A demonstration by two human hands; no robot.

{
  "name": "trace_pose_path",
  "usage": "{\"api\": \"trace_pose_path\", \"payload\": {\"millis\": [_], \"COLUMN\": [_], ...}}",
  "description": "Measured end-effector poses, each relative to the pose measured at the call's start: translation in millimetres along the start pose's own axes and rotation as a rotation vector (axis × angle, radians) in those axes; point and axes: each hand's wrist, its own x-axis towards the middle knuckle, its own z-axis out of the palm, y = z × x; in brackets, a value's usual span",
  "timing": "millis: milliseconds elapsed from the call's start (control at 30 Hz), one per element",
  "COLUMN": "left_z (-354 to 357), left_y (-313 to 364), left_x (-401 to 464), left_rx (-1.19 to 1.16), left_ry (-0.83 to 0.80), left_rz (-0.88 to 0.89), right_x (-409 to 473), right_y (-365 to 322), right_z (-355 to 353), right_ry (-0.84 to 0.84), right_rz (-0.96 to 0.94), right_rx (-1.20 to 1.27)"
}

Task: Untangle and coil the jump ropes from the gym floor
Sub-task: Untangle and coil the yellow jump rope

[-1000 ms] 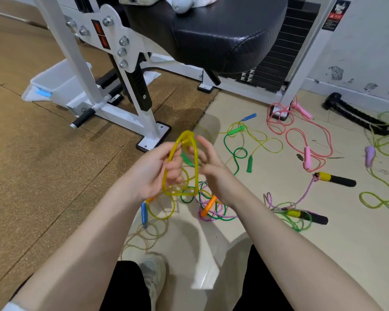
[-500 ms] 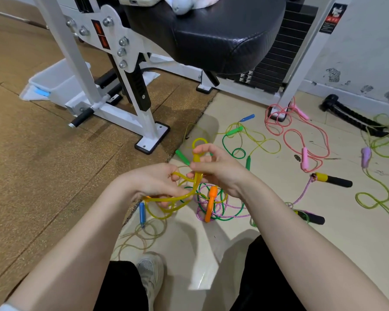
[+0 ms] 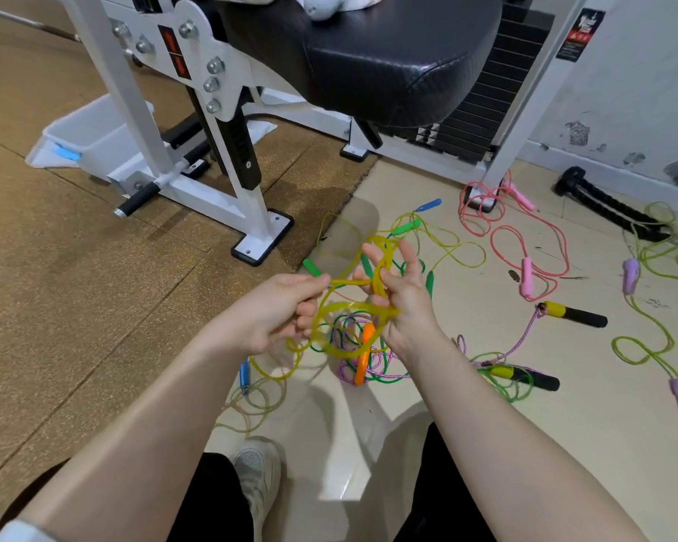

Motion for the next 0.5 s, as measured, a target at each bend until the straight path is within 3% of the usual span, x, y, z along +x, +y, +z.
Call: {"api": "trace_pose_path", "payload": {"millis": [33,100,133,200,300,400,500], "left_z": [1,2,3,4,3,-4,-14], "left_y": [-2,-6,-8,-10,-8,-7,-4], "left_x": [2,6,7,7,8,11,12], "left_rx": [-0.049,-0.049,-0.028,-0.011,-0.111,-0.292,-0.664], "left_ry": [0.005,0.056,0.083,0.116,0.200,0.343,0.432], "left_rz": [-0.017,0.008,0.030,0.056,0.074,0.086,0.194], "right_x": [4,5,2,-1,0,4,2], "right_y": [1,1,1,-3,-17,-27,-31], "right_z": [0,-2,-3,-7,-11,-18,-33], "right_ry": [0.041,0.040,-0.010,-0.169,-0.332,-0.284,-0.260], "right_rz": [0.054,0.143,0.170,0.261,0.311,0.255,0.294], "right_rx": [-0.073,-0.465,-0.695,-0.928,-1.007,-1.128,-0.979]}}
